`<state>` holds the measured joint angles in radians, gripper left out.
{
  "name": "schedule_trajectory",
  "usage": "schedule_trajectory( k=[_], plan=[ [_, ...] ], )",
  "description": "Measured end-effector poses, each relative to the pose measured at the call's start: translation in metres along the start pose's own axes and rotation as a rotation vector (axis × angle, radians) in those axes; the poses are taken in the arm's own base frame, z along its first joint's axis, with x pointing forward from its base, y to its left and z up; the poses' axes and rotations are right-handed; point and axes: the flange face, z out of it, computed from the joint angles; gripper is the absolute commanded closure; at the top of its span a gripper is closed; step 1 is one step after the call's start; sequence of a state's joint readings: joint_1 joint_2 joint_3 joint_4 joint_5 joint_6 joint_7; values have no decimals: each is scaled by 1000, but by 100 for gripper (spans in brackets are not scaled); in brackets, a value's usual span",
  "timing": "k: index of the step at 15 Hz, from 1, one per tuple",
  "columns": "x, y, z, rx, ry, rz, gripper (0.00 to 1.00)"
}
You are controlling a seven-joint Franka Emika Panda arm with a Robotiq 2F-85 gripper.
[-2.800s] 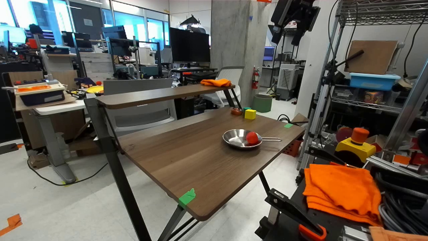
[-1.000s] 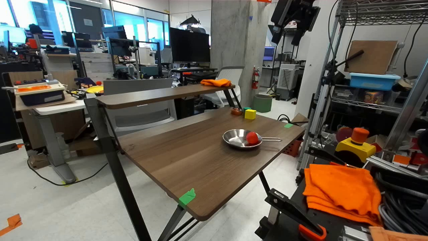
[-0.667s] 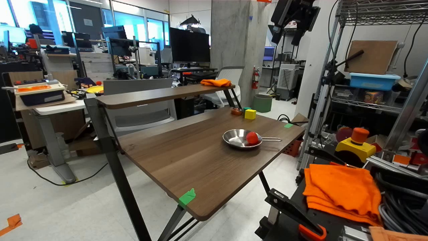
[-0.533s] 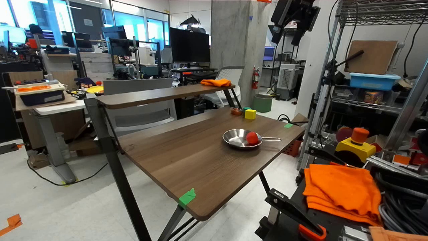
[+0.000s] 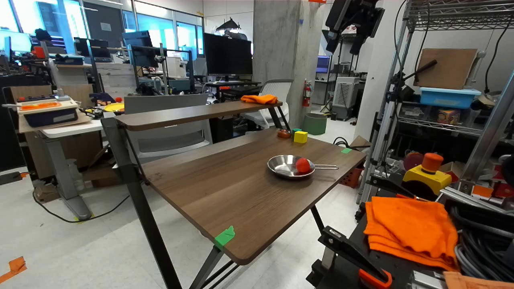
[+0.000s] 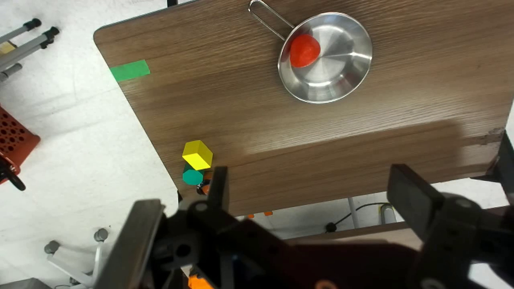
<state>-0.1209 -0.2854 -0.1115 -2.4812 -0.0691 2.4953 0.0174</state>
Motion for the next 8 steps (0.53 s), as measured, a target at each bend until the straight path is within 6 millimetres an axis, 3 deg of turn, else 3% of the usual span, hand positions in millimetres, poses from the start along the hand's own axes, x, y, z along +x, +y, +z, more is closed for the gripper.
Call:
schedule_trajectory(
  k=[8],
  plan=[
    [0,0,0,0,0,0,0]
  ],
)
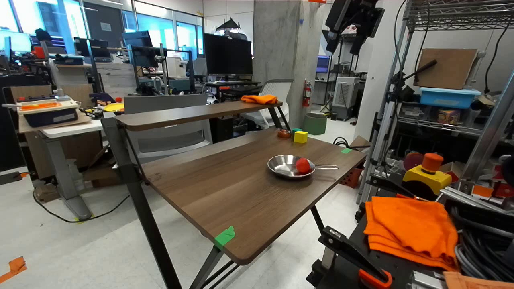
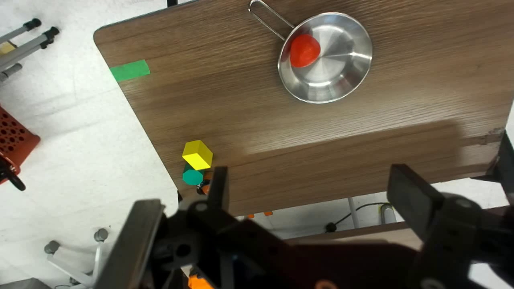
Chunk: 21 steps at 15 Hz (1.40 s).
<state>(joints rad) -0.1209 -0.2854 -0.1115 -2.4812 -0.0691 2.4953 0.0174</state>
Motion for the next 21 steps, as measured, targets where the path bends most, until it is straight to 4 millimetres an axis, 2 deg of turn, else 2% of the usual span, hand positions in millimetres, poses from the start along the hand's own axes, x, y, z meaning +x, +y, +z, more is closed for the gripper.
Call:
schedule_trajectory(
  k=[9,13,15,18,21],
  plan=[
    [-5,0,6,-2,13,-5,0],
    [-6,13,18,-2,-24,44,0],
    [0,28,31,6,-77,95,0],
    [19,53,51,8,-137,168,0],
    [36,52,61,-10,-144,147,0]
  ],
)
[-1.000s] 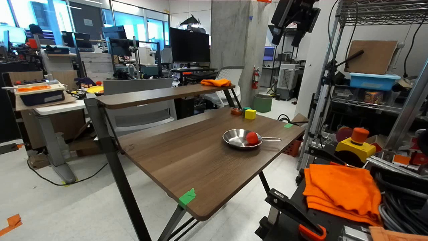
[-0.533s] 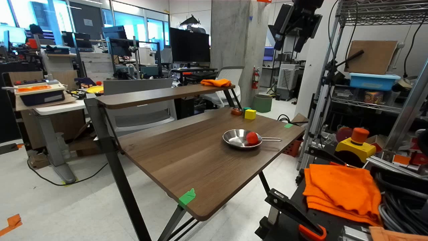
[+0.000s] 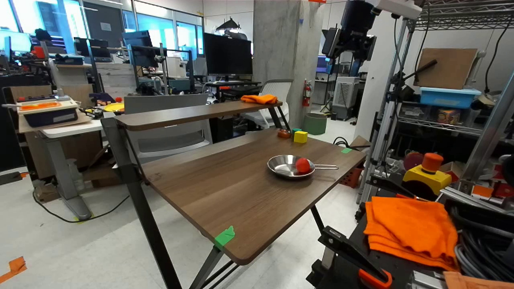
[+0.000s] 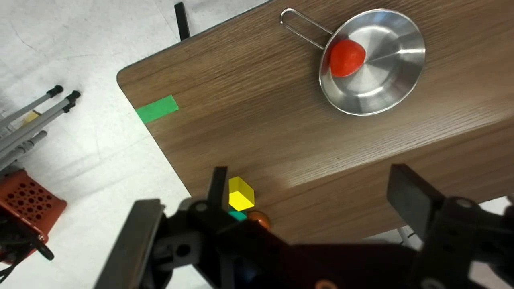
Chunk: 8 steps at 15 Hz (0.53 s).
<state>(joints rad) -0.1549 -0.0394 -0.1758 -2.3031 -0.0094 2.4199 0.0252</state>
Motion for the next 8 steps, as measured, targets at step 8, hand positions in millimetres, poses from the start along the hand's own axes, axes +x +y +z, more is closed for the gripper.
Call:
schedule_trajectory(
  k=[8],
  plan=[
    [-4,-71,34,-68,-60,-395,0]
  ],
)
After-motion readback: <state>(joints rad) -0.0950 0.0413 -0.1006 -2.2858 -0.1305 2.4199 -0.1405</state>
